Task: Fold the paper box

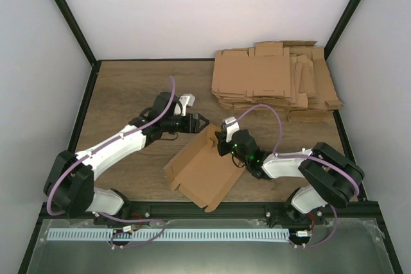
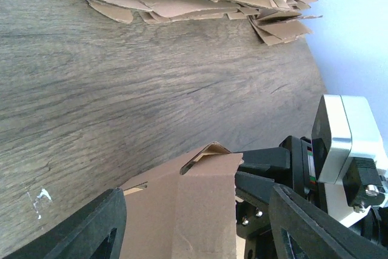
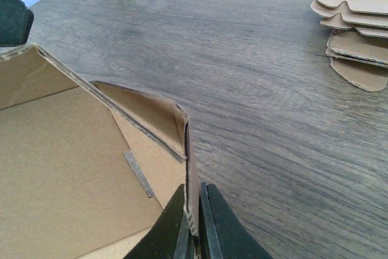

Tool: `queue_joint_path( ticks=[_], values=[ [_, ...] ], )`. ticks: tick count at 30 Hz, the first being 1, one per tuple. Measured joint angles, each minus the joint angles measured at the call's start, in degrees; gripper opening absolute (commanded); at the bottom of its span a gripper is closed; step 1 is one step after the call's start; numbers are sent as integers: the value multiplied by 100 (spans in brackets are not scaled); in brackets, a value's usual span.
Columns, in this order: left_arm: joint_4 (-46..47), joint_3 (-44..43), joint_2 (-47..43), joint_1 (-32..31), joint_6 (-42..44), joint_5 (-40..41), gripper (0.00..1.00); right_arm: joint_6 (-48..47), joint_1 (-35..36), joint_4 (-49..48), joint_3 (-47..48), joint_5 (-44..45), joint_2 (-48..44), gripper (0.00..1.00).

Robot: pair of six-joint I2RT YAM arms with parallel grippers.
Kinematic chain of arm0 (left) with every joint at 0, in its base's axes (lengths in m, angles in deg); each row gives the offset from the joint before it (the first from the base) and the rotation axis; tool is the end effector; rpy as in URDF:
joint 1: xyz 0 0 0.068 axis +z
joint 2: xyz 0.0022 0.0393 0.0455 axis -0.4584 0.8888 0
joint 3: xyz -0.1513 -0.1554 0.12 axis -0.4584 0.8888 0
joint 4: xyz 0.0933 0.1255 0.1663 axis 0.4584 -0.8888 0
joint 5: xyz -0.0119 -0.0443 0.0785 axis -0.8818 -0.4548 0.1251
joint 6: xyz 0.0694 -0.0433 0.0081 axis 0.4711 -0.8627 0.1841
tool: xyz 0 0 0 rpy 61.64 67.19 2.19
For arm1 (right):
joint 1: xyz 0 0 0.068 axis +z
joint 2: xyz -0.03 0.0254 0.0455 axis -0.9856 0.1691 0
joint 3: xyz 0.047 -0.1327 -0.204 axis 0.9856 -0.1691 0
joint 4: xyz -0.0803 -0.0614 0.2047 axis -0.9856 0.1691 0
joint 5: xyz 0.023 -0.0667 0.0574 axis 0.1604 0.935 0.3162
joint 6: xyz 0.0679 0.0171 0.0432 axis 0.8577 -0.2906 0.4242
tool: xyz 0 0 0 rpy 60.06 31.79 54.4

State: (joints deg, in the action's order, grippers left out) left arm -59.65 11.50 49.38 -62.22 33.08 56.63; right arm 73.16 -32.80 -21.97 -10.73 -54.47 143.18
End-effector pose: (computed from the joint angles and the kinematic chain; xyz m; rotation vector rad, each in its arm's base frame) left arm 0.2314 -0.1953 0.2203 0.3494 2.3553 -1.0205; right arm 0.2012 0.2026 0.1414 -0.4277 1.9759 0.5735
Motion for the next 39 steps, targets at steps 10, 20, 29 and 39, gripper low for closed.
queue_joint_path(
  ticks=[10, 20, 29, 39],
  values=[
    [74, 0, 258, 4, -55, -94, 64, -17, 0, 0, 0, 0, 0, 6],
    [74, 0, 328, 4, -55, -186, 63, -17, 0, 0, 0, 0, 0, 6],
    [74, 0, 372, 4, -57, -205, 63, -17, 0, 0, 0, 0, 0, 6],
    [81, 0, 396, 4, -66, -232, 58, -17, 0, 0, 0, -2, 0, 6]
  ],
)
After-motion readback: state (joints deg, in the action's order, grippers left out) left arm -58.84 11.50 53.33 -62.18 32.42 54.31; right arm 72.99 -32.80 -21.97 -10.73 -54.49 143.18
